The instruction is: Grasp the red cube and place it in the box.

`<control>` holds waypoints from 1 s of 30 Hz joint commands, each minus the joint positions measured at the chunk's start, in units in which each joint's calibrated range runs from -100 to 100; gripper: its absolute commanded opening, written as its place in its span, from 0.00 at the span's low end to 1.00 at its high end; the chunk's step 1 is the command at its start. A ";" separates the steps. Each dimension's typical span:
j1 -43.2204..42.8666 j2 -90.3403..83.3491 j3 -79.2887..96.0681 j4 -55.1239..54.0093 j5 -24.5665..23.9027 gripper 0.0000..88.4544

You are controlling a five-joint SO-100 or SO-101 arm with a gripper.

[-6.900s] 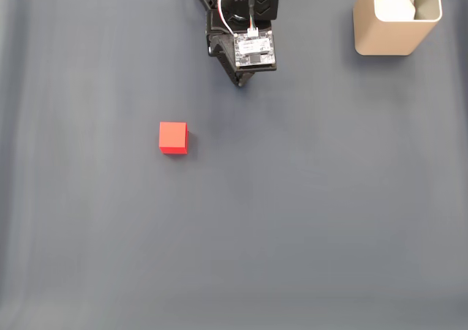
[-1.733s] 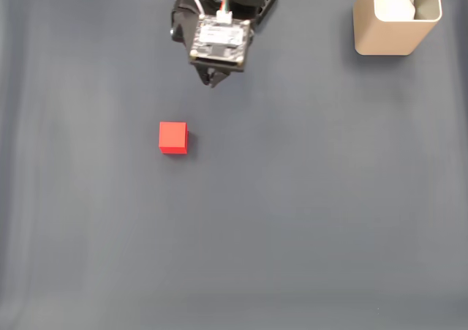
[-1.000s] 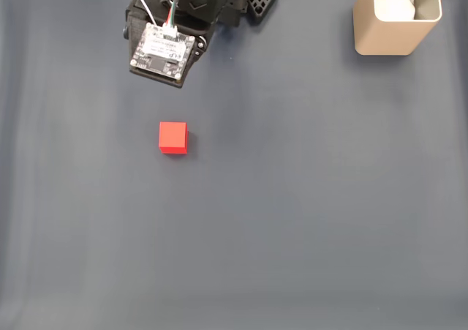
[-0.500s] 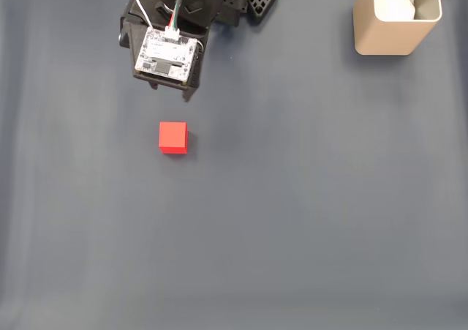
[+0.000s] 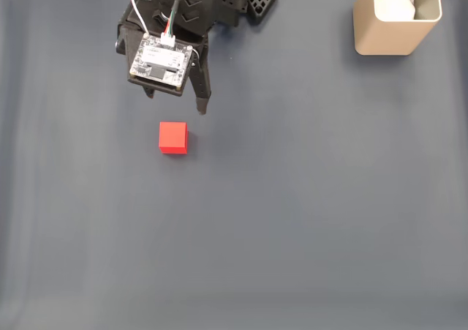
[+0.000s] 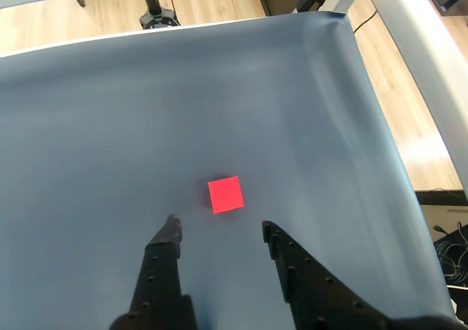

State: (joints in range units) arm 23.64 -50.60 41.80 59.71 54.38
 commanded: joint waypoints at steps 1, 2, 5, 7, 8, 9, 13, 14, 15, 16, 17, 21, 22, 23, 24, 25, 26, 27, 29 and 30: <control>0.89 -1.02 0.68 -2.38 -0.10 0.33; 1.03 -1.19 1.41 -3.12 0.00 0.34; 1.18 -1.89 3.23 -5.17 0.10 0.35; 1.18 -2.15 4.50 -6.65 0.10 0.35; 1.18 -2.32 5.23 -7.47 0.10 0.35; 1.18 -2.41 6.15 -8.37 0.15 0.35; 1.60 -3.27 10.34 -12.31 0.39 0.35; 1.74 -3.62 11.62 -13.30 0.39 0.35; 1.89 -3.96 12.62 -13.95 0.49 0.35; 2.03 -4.22 13.62 -14.53 0.54 0.35; 2.10 -4.74 14.71 -15.19 0.59 0.35; 2.10 -6.91 19.09 -18.14 0.59 0.35; 2.03 -7.51 20.09 -19.04 0.59 0.35; 1.89 -8.12 21.28 -20.11 0.49 0.35; 1.81 -8.55 22.19 -20.85 0.49 0.35; 1.67 -8.81 23.01 -21.67 0.39 0.35; 1.39 -8.98 24.19 -23.06 0.34 0.35; 1.25 -8.98 24.74 -23.72 0.34 0.35; 0.82 -8.90 26.29 -25.94 0.34 0.35; 0.47 -8.29 26.57 -26.84 0.29 0.35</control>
State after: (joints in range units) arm 25.14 -58.18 68.67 35.50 54.77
